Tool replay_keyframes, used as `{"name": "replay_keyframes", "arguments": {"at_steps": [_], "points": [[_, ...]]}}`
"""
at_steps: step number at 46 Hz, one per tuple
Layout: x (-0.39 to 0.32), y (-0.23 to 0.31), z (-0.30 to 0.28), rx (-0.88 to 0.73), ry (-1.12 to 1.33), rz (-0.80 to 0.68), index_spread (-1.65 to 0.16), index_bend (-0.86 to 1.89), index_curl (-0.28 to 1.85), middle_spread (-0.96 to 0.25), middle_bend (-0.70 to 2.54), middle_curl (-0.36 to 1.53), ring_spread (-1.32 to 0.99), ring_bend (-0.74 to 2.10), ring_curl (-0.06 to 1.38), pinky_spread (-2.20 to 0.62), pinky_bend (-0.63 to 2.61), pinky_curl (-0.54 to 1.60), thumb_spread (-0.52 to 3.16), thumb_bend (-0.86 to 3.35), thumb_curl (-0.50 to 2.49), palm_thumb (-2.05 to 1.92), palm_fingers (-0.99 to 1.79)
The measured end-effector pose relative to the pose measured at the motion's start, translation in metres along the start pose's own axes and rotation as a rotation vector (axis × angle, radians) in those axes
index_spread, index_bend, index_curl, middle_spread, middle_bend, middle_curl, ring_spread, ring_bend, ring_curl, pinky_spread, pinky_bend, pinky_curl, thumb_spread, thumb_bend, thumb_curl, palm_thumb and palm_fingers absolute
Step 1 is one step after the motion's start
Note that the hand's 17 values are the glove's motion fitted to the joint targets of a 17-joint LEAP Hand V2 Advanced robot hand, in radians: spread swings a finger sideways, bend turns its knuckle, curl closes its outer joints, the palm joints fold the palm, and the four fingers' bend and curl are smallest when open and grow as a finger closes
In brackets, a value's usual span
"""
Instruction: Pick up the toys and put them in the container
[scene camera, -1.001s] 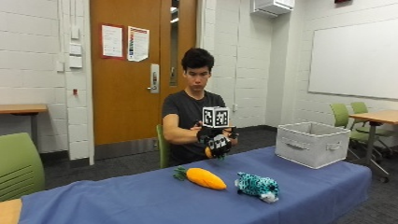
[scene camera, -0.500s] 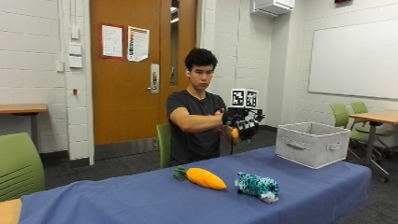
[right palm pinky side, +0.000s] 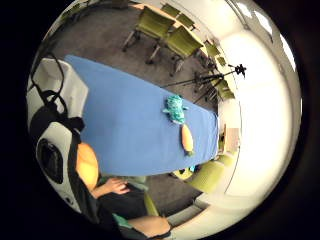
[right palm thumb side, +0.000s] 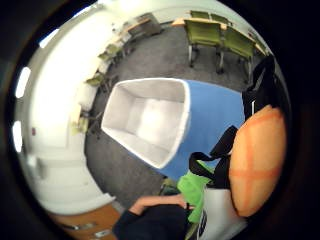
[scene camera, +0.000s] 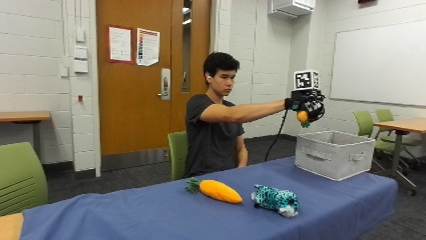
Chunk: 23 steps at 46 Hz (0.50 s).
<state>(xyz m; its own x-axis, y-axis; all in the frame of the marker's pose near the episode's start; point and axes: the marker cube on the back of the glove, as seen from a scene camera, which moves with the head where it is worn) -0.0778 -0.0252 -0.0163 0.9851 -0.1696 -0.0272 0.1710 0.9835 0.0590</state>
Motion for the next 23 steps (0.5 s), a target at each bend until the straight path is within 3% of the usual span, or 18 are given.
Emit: {"name": "replay_keyframes", "arguments": {"at_steps": [4,10,14,19,23], "points": [[-0.051,-0.012,-0.004,0.002,-0.051,-0.153,-0.39,0.18,1.4,-0.38,0.84,0.64,-0.43,1.07,0.47,-0.47,0.78,0.37,0.73,0.15,0.98,0.61,1.12],[-0.054,-0.044,0.007,0.011,-0.031,-0.196,-0.39,0.18,1.43,-0.38,0.83,0.65,-0.43,1.07,0.47,-0.47,0.78,0.37,0.73,0.14,1.02,0.61,1.11],[-0.041,-0.071,0.012,-0.021,-0.147,-0.119,-0.39,0.17,1.44,-0.38,0.82,0.65,-0.43,1.07,0.47,-0.47,0.78,0.37,0.74,0.14,1.04,0.6,1.12],[-0.06,-0.082,0.026,-0.021,-0.033,-0.076,-0.39,0.17,1.45,-0.39,0.82,0.66,-0.43,1.07,0.47,-0.47,0.78,0.36,0.74,0.13,1.07,0.61,1.12],[-0.079,-0.084,0.028,-0.067,-0.135,-0.02,-0.39,0.17,1.46,-0.39,0.82,0.66,-0.43,1.08,0.47,-0.47,0.78,0.36,0.75,0.13,1.09,0.6,1.12]]}}
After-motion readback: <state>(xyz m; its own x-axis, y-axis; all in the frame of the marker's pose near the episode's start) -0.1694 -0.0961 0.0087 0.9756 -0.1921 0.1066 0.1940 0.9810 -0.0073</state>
